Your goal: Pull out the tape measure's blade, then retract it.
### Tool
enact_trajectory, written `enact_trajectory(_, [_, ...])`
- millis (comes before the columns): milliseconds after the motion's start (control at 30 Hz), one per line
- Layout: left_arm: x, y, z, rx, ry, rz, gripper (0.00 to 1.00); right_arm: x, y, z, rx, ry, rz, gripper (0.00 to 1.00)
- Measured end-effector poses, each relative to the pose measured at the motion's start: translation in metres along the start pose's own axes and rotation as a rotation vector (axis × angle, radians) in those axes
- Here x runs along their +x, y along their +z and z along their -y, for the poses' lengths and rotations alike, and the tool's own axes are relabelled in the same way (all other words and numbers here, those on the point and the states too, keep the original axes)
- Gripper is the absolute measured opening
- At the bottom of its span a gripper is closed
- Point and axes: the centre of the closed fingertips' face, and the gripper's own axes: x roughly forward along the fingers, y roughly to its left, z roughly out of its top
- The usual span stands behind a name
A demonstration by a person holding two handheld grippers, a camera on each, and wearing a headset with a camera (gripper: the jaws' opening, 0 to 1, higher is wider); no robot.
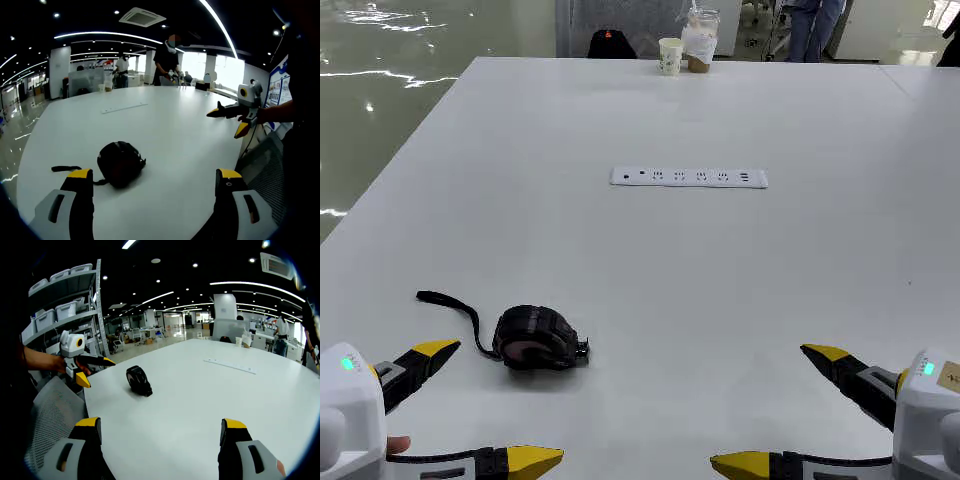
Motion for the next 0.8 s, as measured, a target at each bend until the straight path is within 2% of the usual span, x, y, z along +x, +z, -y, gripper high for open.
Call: enact_trajectory(800, [-0.0009, -0.0004, -0.0024, 0.017, -0.008, -0.004, 0.99, -0.0020, -0.0018, 0.0048, -0.018, -0.019, 0.000, 0.99])
